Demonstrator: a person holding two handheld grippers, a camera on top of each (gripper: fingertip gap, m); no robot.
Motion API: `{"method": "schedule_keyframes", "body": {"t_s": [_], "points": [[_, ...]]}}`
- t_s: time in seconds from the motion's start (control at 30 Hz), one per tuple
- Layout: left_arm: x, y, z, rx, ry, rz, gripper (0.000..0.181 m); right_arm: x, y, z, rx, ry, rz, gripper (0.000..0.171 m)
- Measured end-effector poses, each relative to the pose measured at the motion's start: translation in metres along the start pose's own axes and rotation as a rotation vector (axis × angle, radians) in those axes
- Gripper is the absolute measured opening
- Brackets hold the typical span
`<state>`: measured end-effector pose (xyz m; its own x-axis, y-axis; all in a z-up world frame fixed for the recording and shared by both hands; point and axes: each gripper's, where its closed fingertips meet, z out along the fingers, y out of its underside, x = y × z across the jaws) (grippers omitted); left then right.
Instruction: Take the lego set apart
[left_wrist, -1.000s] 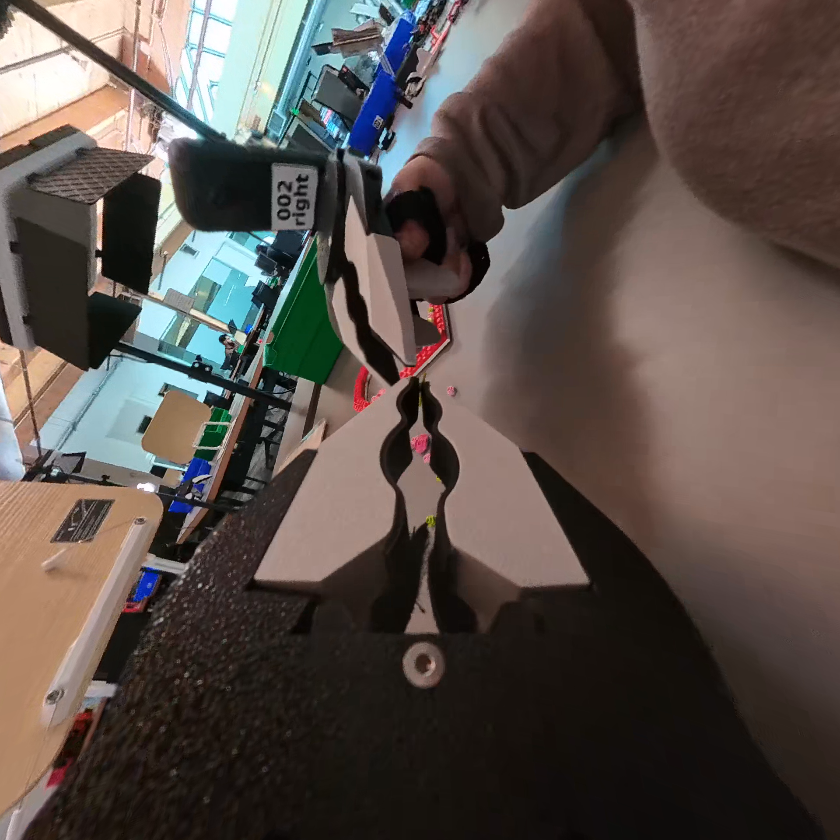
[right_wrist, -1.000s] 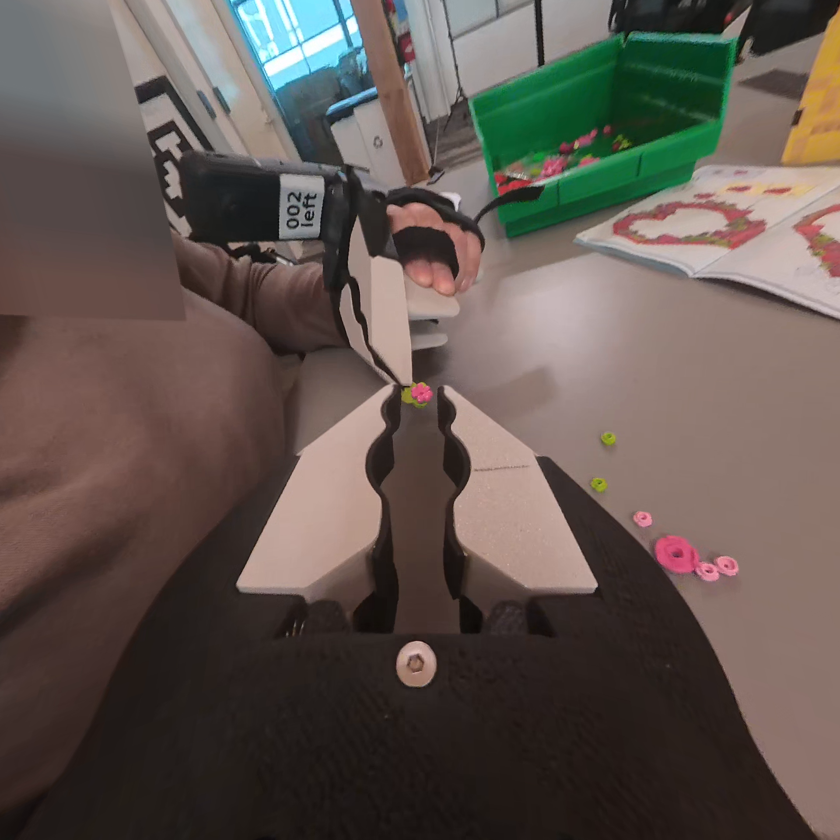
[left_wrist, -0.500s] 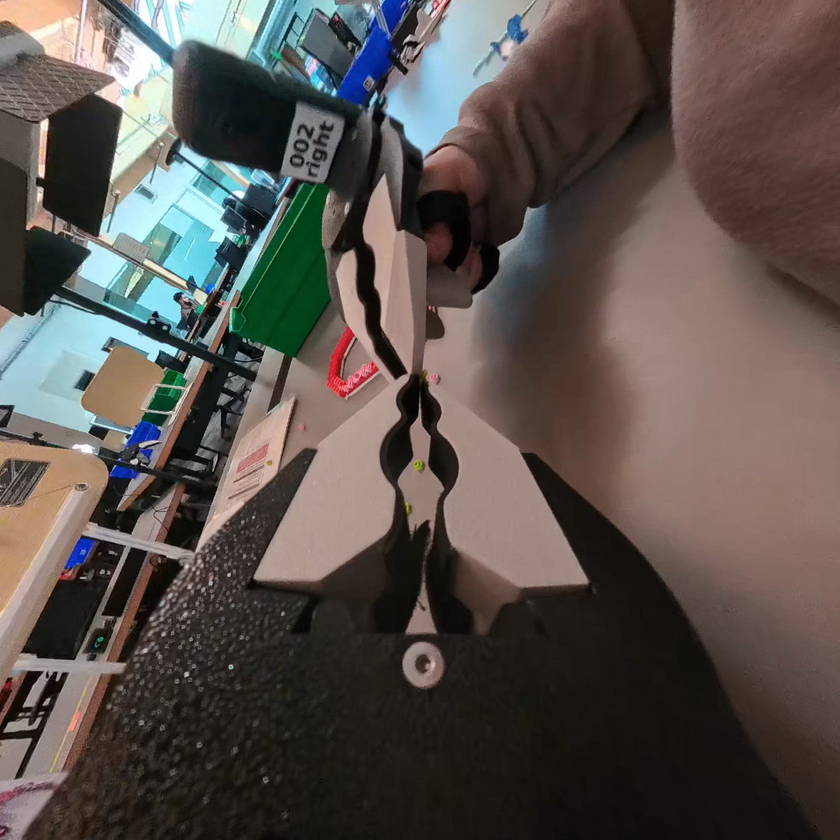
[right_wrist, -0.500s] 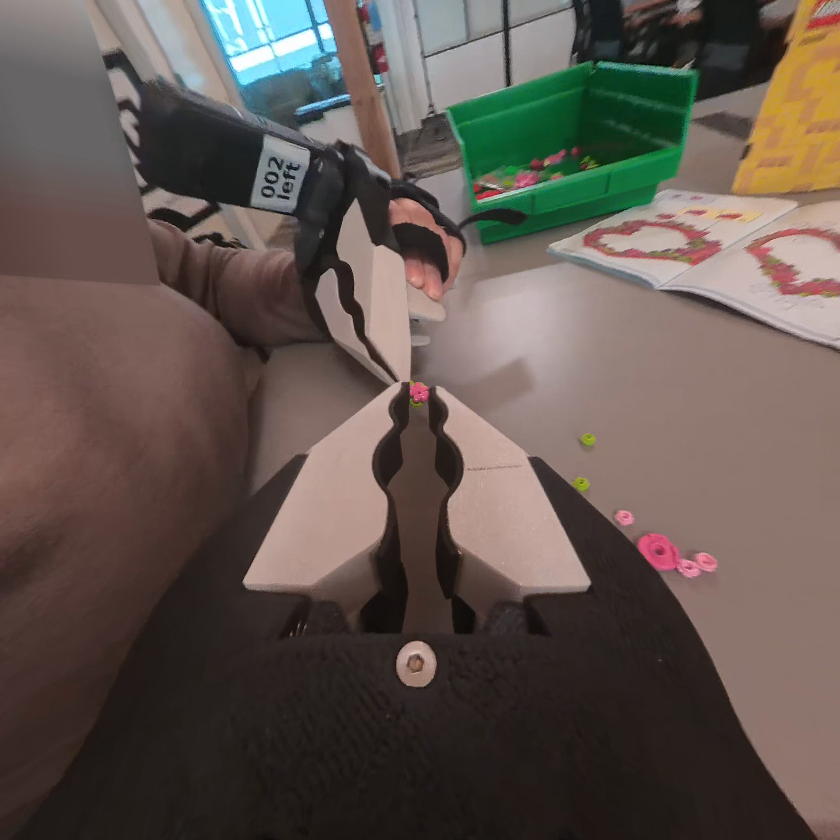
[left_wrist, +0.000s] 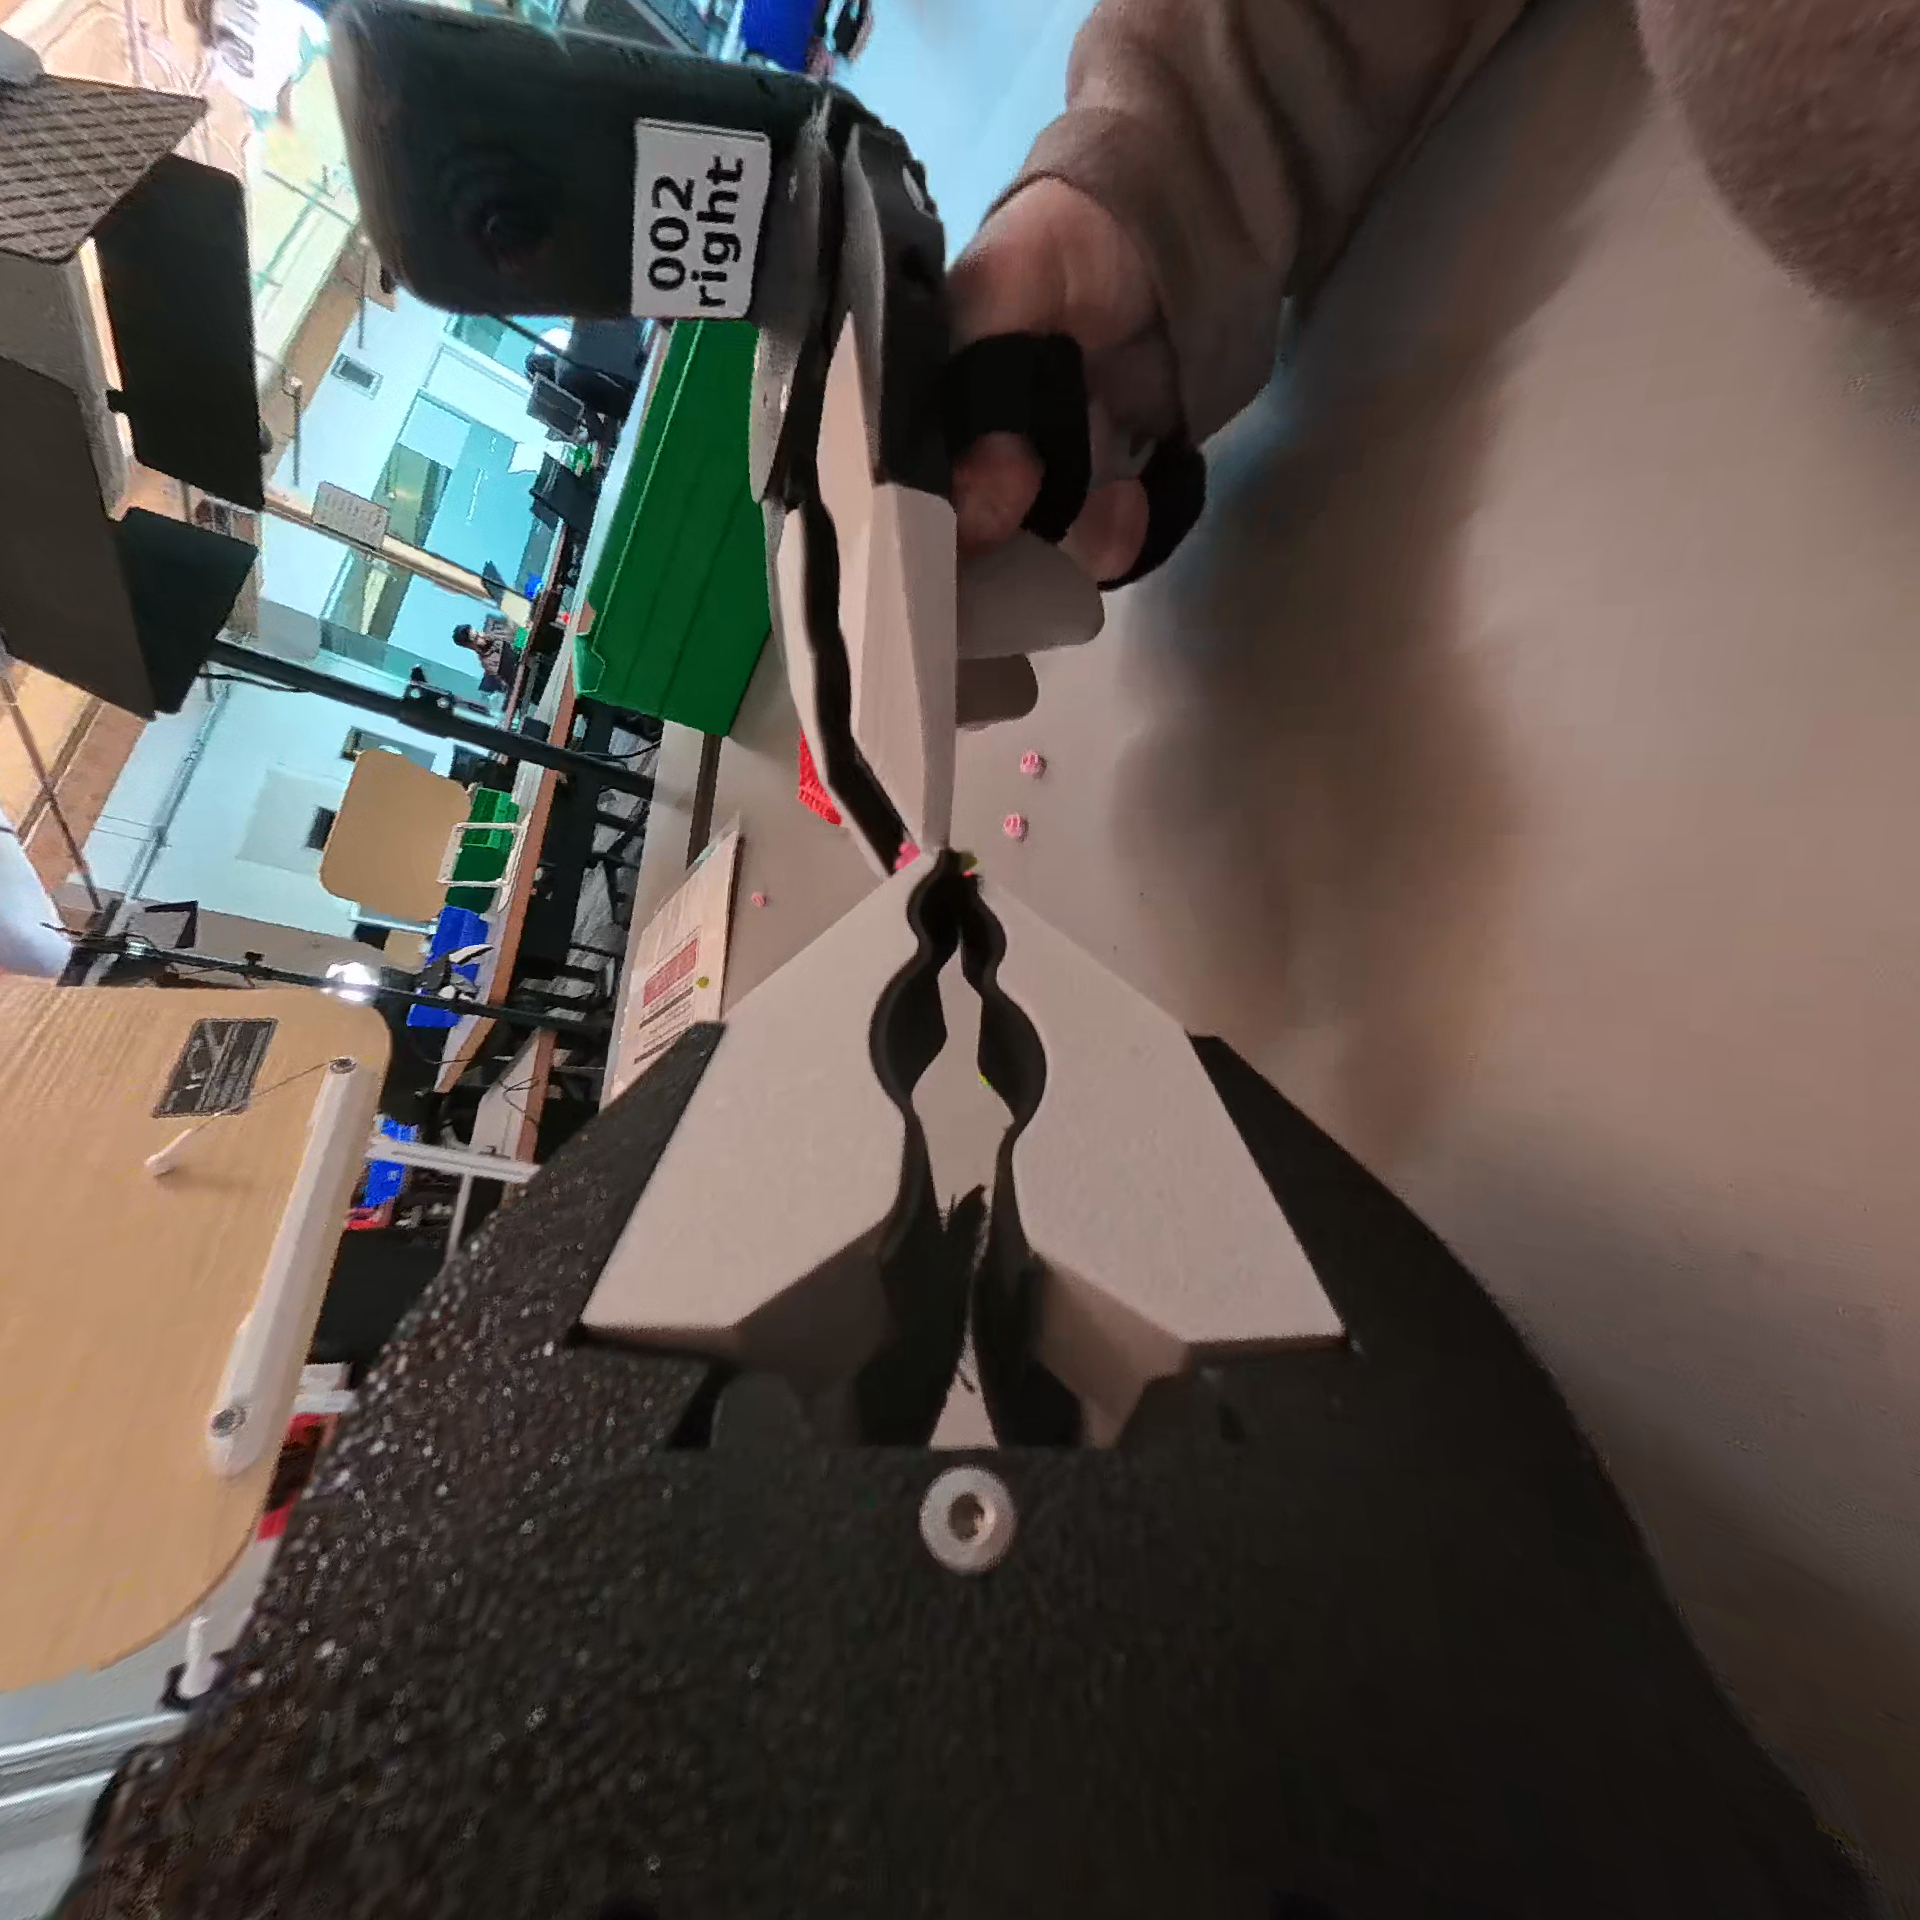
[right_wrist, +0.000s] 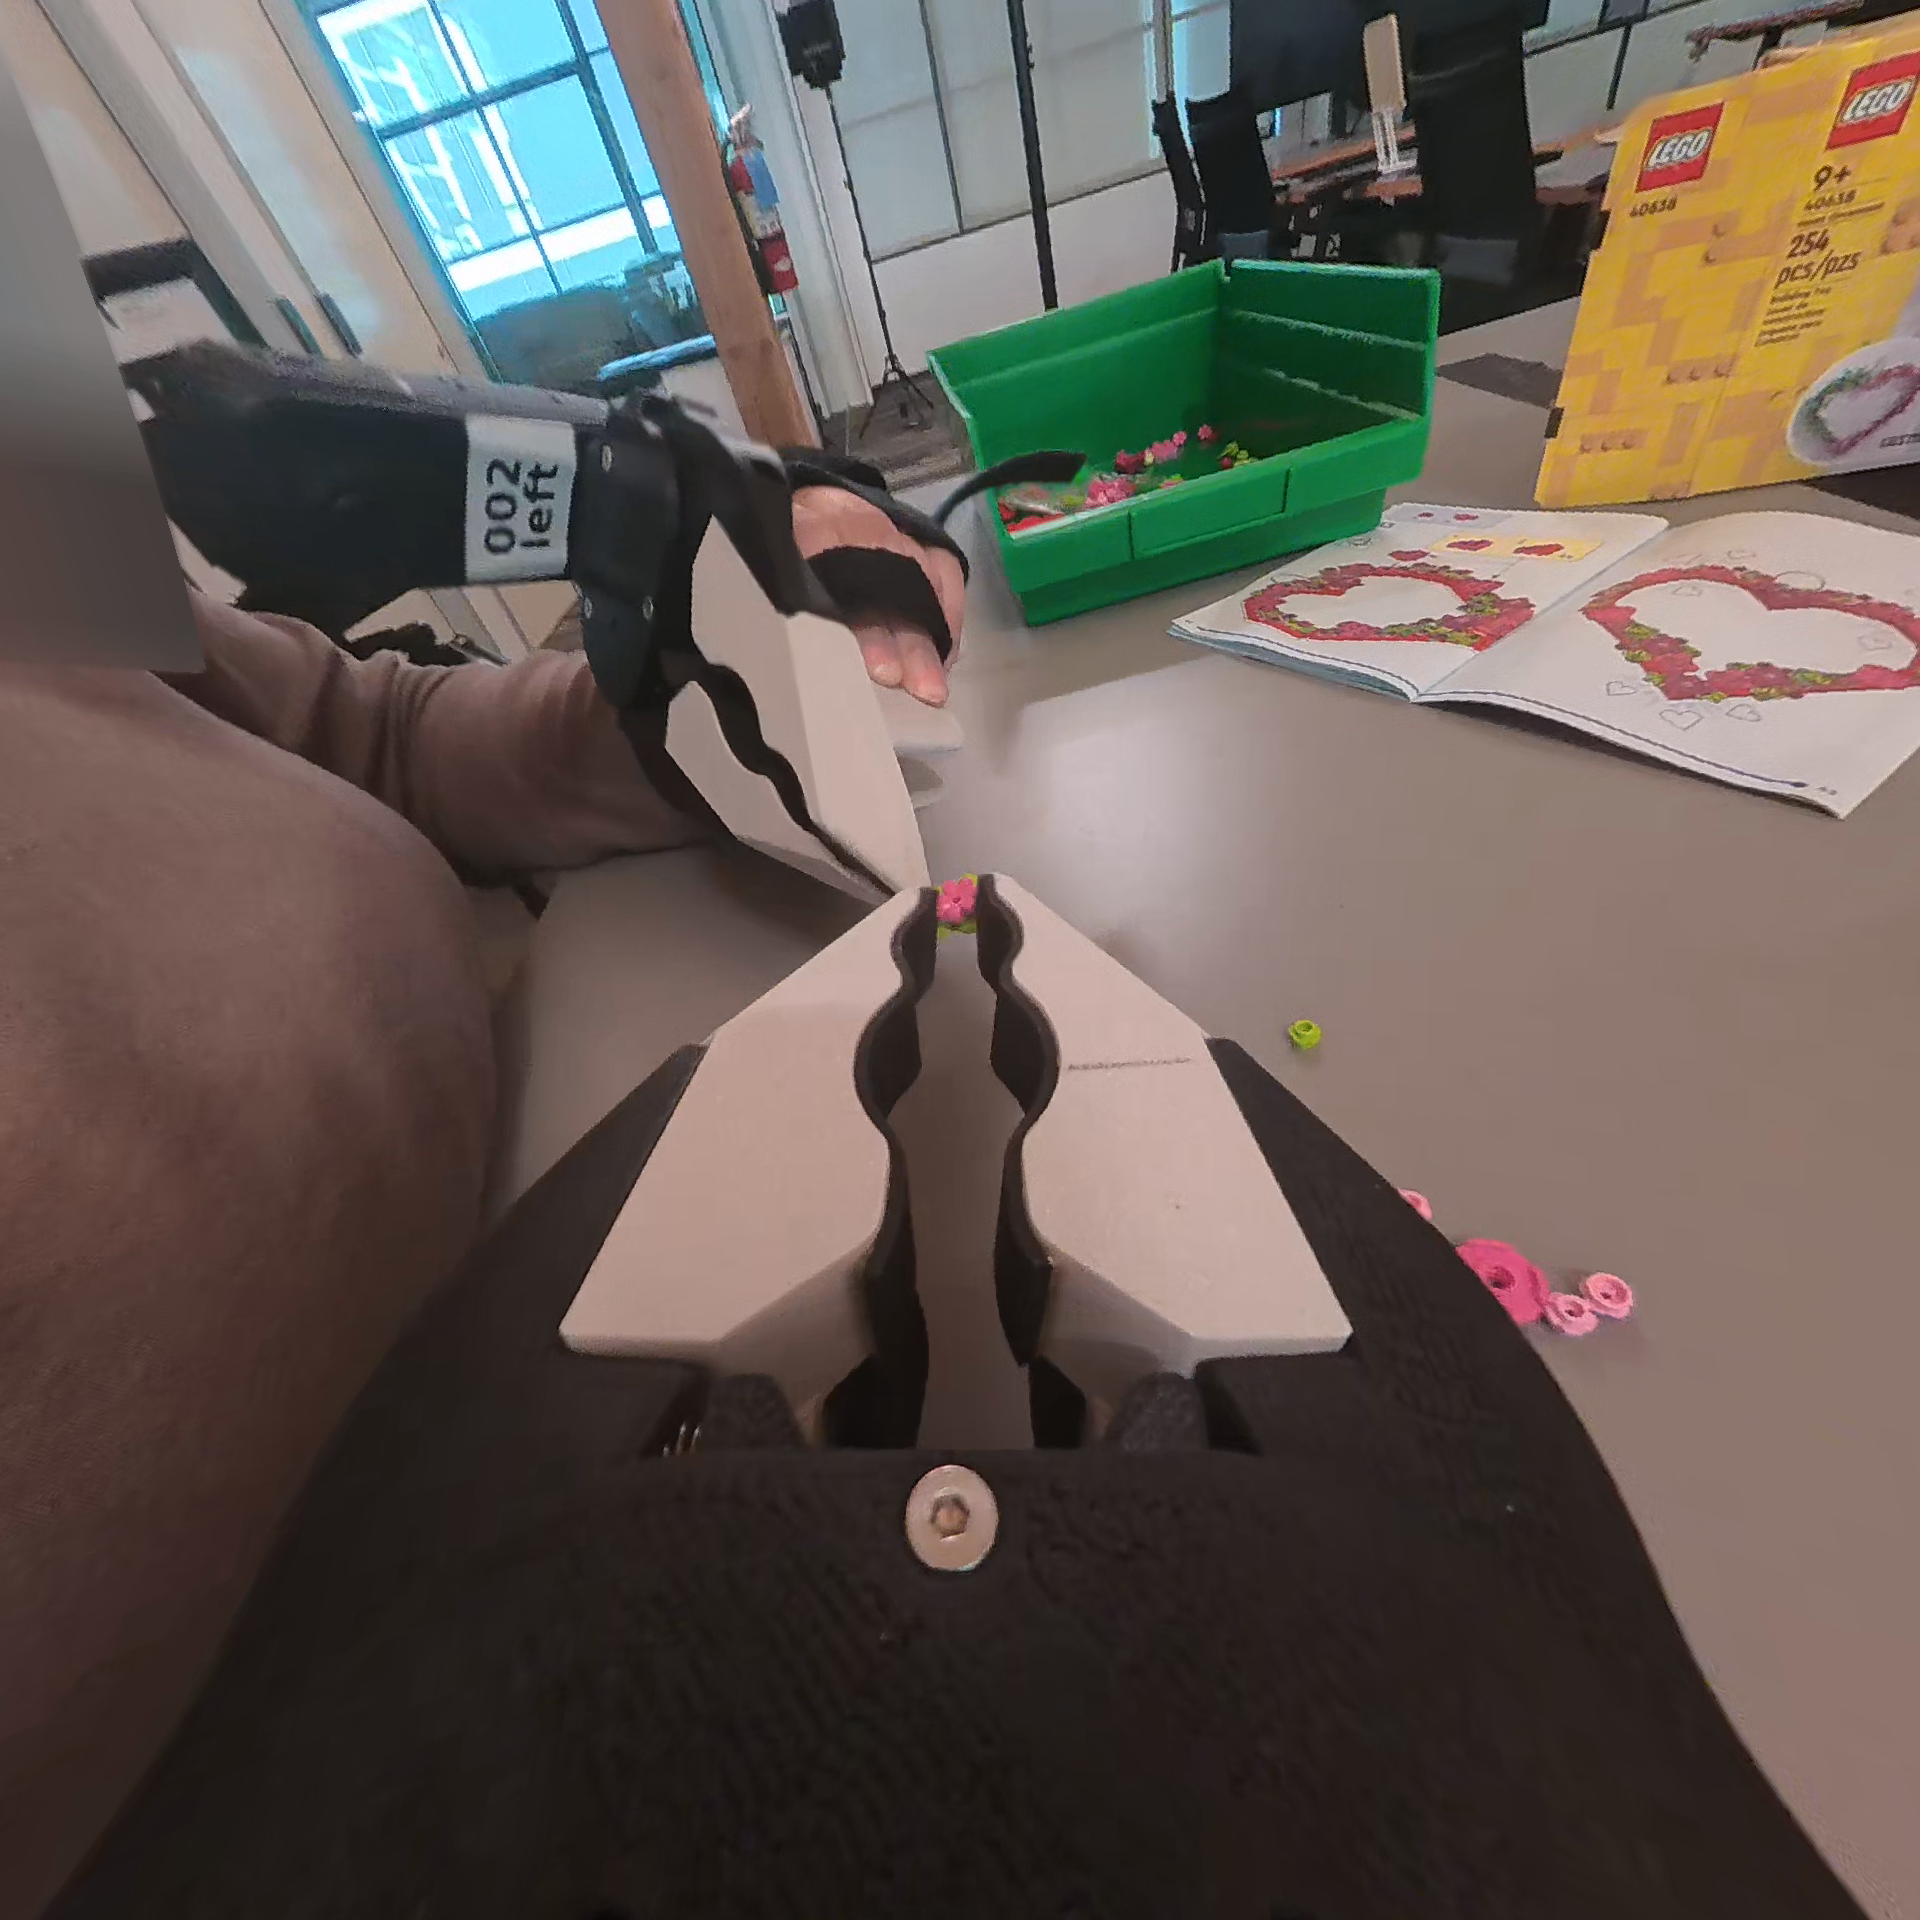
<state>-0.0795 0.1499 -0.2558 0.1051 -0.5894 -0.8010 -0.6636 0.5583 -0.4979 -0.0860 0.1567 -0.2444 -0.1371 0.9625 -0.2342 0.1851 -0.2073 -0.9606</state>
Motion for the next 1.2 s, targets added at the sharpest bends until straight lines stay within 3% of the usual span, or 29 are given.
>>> {"method": "schedule_keyframes", "body": {"t_s": [0.03,0.1,0.23,0.33,0.4,0.53,0.6,0.73,0.93,1.2], "points": [[0.008,0.005,0.001,-0.034,0.045,0.033,0.0,-0.002,-0.01,-0.003,0.067,-0.019,0.024,0.001],[0.029,0.033,0.009,-0.185,0.122,0.119,0.0,0.005,-0.034,-0.019,0.183,0.002,0.053,0.0],[0.022,0.028,0.014,-0.155,0.065,0.145,0.0,0.02,-0.01,-0.021,0.007,0.134,-0.062,0.0],[0.013,0.034,0.013,-0.15,0.005,0.111,0.0,0.019,-0.011,-0.017,-0.006,0.149,-0.098,0.0],[0.008,0.021,0.012,-0.045,-0.009,-0.044,0.0,0.017,-0.013,-0.015,0.008,0.158,-0.149,0.0],[-0.021,-0.015,-0.003,0.273,0.059,-0.607,0.001,0.004,-0.02,-0.012,0.046,0.154,-0.316,0.0],[-0.034,-0.015,-0.007,0.344,0.065,-0.775,0.016,-0.005,-0.022,-0.009,0.054,0.142,-0.392,0.0],[-0.025,-0.015,-0.008,0.347,0.121,-0.757,0.001,-0.015,-0.02,-0.005,0.036,0.122,-0.479,0.0],[-0.017,-0.02,-0.007,0.375,0.219,-0.825,0.0,-0.021,-0.014,-0.005,-0.004,0.088,-0.521,0.0],[-0.005,0.002,0.013,0.135,0.127,-0.738,0.0,0.0,0.011,-0.005,-0.251,0.226,-0.689,0.0]]}}
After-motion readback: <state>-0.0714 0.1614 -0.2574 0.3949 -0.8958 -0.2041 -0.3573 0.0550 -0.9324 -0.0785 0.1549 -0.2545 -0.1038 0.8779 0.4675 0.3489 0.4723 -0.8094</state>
